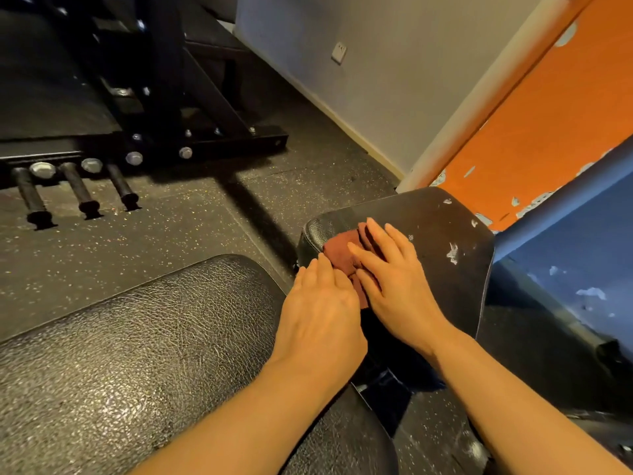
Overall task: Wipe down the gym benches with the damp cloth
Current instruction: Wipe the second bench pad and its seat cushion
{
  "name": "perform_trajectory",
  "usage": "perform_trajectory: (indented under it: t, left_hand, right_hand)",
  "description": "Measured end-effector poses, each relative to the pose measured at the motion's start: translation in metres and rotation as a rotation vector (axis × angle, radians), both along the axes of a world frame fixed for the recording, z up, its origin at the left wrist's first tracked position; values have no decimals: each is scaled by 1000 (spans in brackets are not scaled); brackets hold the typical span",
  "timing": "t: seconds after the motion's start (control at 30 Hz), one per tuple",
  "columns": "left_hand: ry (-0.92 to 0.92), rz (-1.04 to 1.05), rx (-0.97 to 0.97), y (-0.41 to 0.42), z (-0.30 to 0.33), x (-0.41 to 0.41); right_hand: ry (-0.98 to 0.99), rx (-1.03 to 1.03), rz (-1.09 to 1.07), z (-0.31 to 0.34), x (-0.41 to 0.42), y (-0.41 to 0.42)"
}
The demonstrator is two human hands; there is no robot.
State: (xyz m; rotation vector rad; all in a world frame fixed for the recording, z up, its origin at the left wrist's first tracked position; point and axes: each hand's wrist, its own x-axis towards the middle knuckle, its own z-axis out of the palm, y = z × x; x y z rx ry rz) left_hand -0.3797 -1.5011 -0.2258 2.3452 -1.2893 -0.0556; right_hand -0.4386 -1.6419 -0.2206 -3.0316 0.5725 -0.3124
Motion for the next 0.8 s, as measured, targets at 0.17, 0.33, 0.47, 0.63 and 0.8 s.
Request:
perform_trajectory:
  t: [0.17,0.33,0.47,0.63,0.8]
  left_hand:
    - [-8,2,54,0,-1,0]
    - [-1,-4,25,0,1,1]
    - [25,3,-4,0,1,3]
    - [30,-2,26,1,1,2]
    - [36,-7,26,2,2,3]
  right_hand:
    - [44,54,57,2,51,-5]
    - [-21,234,52,12,59,-3]
    - [-26,273,40,6,32,-10]
    - [-38,249,16,6,-18,-11]
    - [-42,239,-46,7,-58,-4]
